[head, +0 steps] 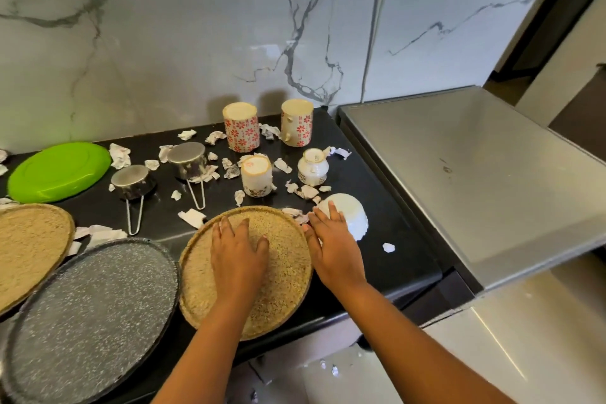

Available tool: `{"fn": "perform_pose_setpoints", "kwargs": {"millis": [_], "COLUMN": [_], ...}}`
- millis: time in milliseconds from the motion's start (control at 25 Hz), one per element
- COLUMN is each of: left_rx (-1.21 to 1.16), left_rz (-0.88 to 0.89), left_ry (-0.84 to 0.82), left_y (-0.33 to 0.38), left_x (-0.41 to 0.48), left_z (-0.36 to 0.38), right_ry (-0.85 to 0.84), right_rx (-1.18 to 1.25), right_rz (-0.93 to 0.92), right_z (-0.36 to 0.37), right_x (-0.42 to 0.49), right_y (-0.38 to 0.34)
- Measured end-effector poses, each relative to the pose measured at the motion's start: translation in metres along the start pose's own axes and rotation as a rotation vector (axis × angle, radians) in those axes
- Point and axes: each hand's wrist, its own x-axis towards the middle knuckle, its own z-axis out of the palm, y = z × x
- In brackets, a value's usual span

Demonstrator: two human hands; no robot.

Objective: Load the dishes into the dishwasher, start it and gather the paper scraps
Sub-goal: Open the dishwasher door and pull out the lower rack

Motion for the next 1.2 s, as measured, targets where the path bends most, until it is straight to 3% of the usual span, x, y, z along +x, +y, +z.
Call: {"fn": "perform_pose_setpoints", "kwargs": {"millis": [240, 480, 680, 760, 880, 960, 1200], "left_rx": [-0.100, -0.153, -0.348, -0.621, -1.114, -1.176, -1.308], "left_rz": [0.048, 0.133, 0.209, 0.014, -0.512, -0.670, -0.913], "left_ry": [-0.053, -0.002, -0.151, -0.310, -0.593, -0.691, -0.827], "left_y": [0.046, 0.125, 0.206, 0.245, 0.294, 0.312, 0.373], "left_x": [-0.030, -0.082, -0.131, -0.151, -0.181, -0.191, -0.200], "left_z": [0.018, 0.050, 0.112, 0.141, 0.179, 0.208, 0.288], "right_ry": [0.027, 0.040, 0.078, 0.111, 0.163, 0.215, 0.295], "right_rx": [0.027, 0.030, -0.018, -0.038, -0.028, 0.048, 0.430], "right_rz": [0.036, 0.050, 0.150, 0.200, 0.340, 0.486, 0.828], "right_z": [-0.035, -0.103, -0.176, -0.204, -0.239, -0.259, -0.288], "right_x": [-0.021, -0.049, -0.082, -0.097, -0.118, -0.129, -0.124], "right_y": [0.028, 0.087, 0.171, 0.212, 0.273, 0.301, 0.372]}}
